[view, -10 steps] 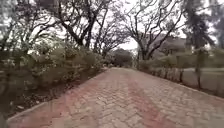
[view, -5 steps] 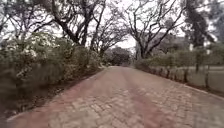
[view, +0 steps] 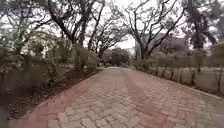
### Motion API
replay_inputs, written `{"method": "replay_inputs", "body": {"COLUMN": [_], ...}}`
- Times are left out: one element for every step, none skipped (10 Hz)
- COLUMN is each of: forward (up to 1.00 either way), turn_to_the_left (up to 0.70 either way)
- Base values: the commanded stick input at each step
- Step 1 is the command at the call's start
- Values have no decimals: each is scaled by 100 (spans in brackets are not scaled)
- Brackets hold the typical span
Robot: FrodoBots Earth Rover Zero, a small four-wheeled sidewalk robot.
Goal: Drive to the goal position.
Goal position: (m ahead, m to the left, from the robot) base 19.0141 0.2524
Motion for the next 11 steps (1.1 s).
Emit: {"method": "replay_inputs", "body": {"forward": [70,70,70,70,70,70,70,70,70,70,70], "turn_to_the_left": [-27,0,0,0,0,0,0,0,0,0,0]}}
